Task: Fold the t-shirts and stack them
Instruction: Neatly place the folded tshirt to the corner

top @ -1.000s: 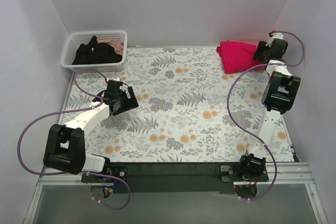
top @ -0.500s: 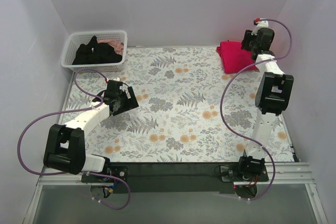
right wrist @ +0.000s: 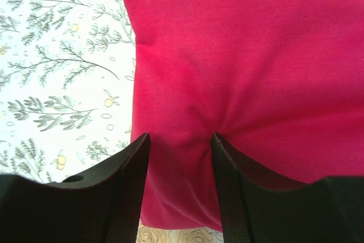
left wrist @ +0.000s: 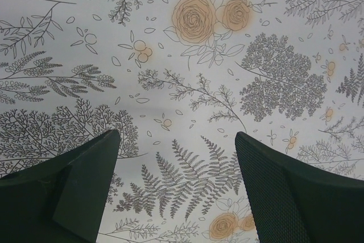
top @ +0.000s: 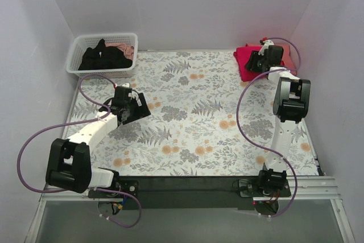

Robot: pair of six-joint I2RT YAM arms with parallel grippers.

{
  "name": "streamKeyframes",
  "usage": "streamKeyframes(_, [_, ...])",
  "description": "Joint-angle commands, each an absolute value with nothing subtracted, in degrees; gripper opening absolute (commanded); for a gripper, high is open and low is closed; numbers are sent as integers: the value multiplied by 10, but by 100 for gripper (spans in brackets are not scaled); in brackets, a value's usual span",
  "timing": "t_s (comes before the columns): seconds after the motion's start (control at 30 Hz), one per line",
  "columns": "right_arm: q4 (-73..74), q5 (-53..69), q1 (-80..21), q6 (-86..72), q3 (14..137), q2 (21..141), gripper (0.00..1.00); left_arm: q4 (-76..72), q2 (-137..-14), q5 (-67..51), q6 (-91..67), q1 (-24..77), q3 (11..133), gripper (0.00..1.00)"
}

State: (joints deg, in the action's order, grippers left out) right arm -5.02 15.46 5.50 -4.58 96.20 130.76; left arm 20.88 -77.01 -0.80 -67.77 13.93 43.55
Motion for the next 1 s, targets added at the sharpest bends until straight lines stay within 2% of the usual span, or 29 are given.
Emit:
streamKeyframes(0.0, [-36,212,48,-83,955,1297,53,200,-732,-24,-671,136,436,82])
streamKeyframes(0.13, [-12,221,42,-79,965,1290,54,198,-715,-27,-672,136,432,82])
streamKeyframes(0.33, [-19,180,52,-98,924,1214,58,195,-693,-34,-675,136,431,81])
streamKeyframes(0.57, [-94,140,90,-182,818,1115,65,193,-675,-34,-676,136,430,81])
streamKeyframes(0.97, [-169,147,145,-319,707,1107,60,192,-671,-36,-677,136,426,81])
